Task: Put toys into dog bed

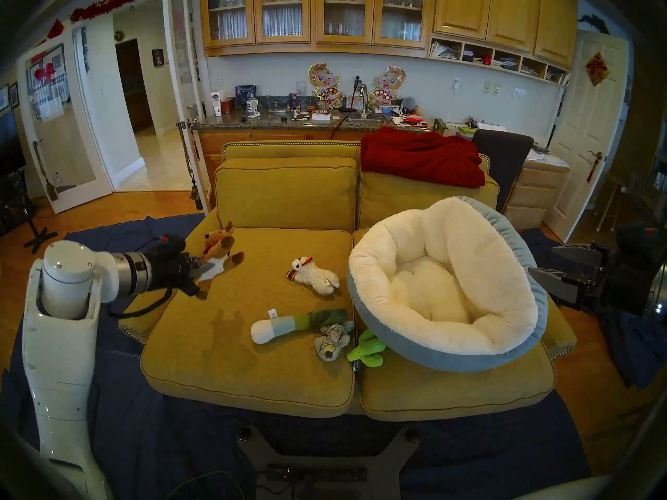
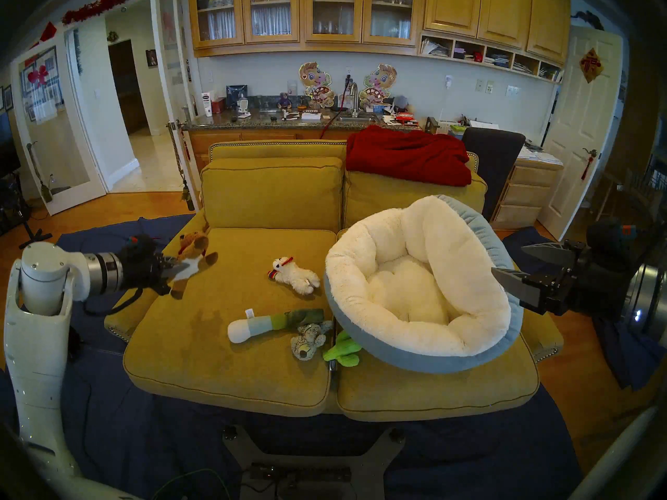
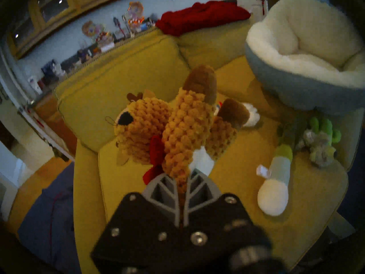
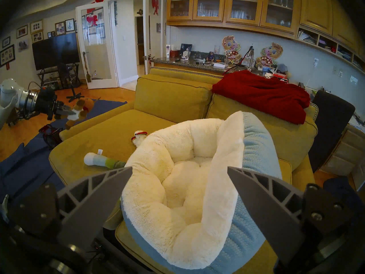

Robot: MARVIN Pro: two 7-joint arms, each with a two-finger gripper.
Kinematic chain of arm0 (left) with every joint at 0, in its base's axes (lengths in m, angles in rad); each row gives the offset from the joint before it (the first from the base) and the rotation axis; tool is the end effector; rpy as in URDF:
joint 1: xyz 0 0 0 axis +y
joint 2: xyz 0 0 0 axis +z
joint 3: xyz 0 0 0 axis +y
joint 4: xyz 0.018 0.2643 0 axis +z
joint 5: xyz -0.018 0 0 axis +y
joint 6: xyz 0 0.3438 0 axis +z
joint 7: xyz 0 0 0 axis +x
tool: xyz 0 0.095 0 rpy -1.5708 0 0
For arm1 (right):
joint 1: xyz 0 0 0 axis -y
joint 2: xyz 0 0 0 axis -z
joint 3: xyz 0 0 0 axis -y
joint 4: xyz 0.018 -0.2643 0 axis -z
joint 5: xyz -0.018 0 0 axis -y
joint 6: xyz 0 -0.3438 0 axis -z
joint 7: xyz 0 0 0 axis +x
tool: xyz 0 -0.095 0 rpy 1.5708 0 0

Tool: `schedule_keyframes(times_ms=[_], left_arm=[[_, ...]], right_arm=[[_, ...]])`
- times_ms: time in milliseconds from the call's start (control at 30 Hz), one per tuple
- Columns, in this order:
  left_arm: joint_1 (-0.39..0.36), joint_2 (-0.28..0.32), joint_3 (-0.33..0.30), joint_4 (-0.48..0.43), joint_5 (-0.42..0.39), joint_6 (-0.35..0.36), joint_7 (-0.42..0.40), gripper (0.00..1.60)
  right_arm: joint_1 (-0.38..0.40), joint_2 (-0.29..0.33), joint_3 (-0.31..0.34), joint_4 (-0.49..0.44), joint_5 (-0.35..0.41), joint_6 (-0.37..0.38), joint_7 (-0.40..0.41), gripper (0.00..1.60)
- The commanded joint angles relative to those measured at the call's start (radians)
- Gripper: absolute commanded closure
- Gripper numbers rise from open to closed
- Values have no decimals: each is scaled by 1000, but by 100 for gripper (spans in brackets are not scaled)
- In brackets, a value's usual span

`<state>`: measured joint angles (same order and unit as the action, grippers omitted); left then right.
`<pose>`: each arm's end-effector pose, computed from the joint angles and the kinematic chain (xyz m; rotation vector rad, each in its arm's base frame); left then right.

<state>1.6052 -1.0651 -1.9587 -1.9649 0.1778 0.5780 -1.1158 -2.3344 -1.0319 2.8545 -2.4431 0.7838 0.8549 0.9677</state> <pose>0.3863 0.1464 -0.1268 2.4319 -1.0939 1.5164 0.2077 -0.1736 -0.0043 -2.3473 -0.6540 -1.5799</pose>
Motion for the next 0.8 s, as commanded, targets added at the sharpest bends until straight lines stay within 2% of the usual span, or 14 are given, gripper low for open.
schedule_keyframes(times_ms=[0, 267, 300, 333, 400, 767], left_arm=[[-108, 2, 100, -86, -57, 10, 34, 160], [-189, -62, 279, -117, -56, 28, 94, 160], [-176, -73, 289, -130, -58, 25, 104, 160], [-201, -83, 318, -124, -54, 28, 107, 160], [-200, -108, 343, -132, -52, 28, 123, 160], [-294, -233, 538, -68, -16, 26, 202, 160]], right_arm=[[3, 2, 7, 0, -1, -1, 0, 0], [3, 1, 6, 0, -1, -1, -1, 0], [3, 1, 6, 0, -1, -1, -1, 0], [3, 1, 6, 0, -1, -1, -1, 0], [3, 1, 5, 0, -1, -1, -1, 0], [3, 1, 3, 0, -1, -1, -1, 0]])
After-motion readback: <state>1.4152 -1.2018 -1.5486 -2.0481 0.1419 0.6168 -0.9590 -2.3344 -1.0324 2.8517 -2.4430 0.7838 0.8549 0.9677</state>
